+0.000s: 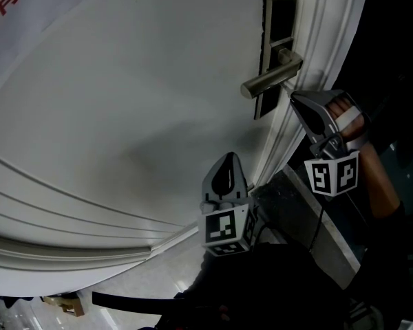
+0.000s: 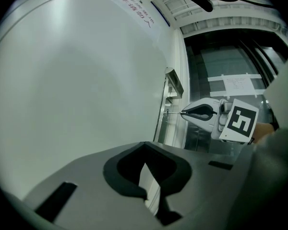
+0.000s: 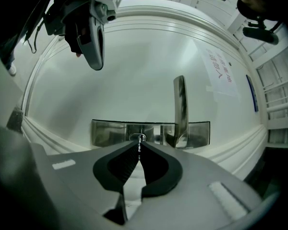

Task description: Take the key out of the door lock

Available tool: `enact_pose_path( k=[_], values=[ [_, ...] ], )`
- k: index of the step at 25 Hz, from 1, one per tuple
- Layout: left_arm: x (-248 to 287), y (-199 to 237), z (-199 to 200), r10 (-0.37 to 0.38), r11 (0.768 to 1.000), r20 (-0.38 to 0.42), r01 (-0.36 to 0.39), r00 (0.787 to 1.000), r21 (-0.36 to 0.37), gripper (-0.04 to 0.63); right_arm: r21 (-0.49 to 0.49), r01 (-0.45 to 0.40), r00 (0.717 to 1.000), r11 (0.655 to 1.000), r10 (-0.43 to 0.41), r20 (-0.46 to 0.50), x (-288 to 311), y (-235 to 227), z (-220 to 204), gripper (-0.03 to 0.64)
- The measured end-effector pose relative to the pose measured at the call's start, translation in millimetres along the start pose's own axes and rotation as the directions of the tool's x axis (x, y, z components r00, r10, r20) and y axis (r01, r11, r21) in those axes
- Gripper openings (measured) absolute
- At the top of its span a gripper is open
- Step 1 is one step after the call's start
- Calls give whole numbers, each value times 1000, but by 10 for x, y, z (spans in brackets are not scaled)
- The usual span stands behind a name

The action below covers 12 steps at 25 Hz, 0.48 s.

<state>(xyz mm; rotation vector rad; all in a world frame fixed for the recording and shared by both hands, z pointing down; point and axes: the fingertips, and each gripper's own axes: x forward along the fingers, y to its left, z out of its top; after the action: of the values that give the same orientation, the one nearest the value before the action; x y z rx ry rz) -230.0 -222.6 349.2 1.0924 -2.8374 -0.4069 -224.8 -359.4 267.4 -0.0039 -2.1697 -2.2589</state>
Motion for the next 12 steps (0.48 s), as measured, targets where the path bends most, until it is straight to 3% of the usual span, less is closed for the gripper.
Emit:
enact_pose_path(
  k=[12],
  values=[
    [-63, 24, -9, 23, 1000, -23, -24, 999, -18, -1, -4, -2, 1000, 1000, 2, -4, -6, 10, 10, 12]
  ],
)
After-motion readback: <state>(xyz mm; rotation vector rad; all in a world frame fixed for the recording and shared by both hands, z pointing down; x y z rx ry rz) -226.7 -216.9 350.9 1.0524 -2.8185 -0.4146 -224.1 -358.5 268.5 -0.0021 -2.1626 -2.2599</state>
